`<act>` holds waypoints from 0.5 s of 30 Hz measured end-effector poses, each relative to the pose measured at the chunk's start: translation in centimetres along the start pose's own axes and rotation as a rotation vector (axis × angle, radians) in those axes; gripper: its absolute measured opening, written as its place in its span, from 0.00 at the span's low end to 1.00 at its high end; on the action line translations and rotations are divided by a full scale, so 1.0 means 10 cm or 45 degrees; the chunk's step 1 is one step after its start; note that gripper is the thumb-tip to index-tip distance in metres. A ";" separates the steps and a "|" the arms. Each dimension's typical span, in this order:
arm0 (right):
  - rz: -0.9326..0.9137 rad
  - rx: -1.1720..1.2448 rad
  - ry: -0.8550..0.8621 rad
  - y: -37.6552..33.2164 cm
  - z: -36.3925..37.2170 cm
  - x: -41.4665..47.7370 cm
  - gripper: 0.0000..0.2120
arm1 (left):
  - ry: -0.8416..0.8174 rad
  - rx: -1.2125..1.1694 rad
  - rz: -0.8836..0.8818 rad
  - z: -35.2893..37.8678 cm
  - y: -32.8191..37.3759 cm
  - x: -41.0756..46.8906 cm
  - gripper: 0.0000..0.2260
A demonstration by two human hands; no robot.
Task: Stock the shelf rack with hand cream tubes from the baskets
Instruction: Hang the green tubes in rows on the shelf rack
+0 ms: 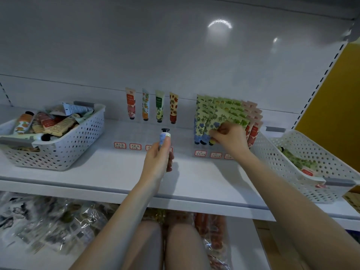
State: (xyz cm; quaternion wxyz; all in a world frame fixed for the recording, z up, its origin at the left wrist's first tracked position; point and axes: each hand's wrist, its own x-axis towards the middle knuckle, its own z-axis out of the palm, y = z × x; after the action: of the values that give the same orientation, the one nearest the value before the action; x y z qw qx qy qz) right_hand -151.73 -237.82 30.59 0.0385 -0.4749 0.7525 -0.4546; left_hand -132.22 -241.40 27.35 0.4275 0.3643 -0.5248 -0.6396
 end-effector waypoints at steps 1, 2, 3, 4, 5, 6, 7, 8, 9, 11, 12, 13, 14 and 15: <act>-0.001 -0.035 0.015 0.00 0.07 0.05 0.15 | -0.021 -0.064 -0.054 -0.01 0.00 0.00 0.15; -0.008 -0.061 0.012 0.01 0.13 0.08 0.18 | -0.040 -0.133 -0.094 -0.01 0.01 0.00 0.16; -0.010 -0.074 -0.001 0.01 0.20 0.11 0.20 | -0.047 -0.185 -0.118 -0.02 0.01 0.00 0.17; -0.011 -0.081 -0.017 0.01 0.25 0.13 0.21 | -0.043 -0.209 -0.128 -0.03 0.01 0.00 0.17; 0.002 -0.084 -0.039 0.02 0.31 0.14 0.22 | -0.037 -0.211 -0.127 -0.04 0.01 0.00 0.17; 0.009 -0.094 -0.061 0.03 0.35 0.15 0.21 | -0.033 -0.206 -0.123 -0.05 0.00 0.00 0.17; 0.021 -0.108 -0.077 0.05 0.39 0.16 0.21 | -0.032 -0.200 -0.118 -0.05 0.00 0.00 0.17; 0.027 -0.129 -0.085 0.07 0.42 0.16 0.21 | -0.032 -0.197 -0.118 -0.06 -0.01 -0.01 0.16; 0.032 -0.151 -0.090 0.08 0.44 0.17 0.21 | -0.029 -0.196 -0.122 -0.06 -0.01 0.00 0.16; 0.026 -0.223 -0.098 0.09 0.48 0.18 0.21 | -0.019 -0.193 -0.131 -0.06 -0.02 0.00 0.16; 0.020 -0.259 -0.105 0.10 0.49 0.18 0.21 | -0.018 -0.191 -0.135 -0.06 -0.03 0.01 0.16; 0.020 -0.278 -0.110 0.11 0.50 0.19 0.20 | -0.020 -0.188 -0.139 -0.05 -0.04 0.01 0.15; 0.024 -0.286 -0.110 0.12 0.50 0.19 0.20 | -0.022 -0.186 -0.143 -0.04 -0.05 0.02 0.15; 0.035 -0.287 -0.112 0.12 0.50 0.20 0.20 | -0.025 -0.184 -0.144 -0.03 -0.05 0.02 0.15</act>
State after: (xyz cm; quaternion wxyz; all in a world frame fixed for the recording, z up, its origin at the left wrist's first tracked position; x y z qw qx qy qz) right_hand -151.21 -242.39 27.52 0.0243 -0.4853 0.8029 -0.3452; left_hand -132.08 -241.71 26.75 0.4109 0.3553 -0.4599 -0.7024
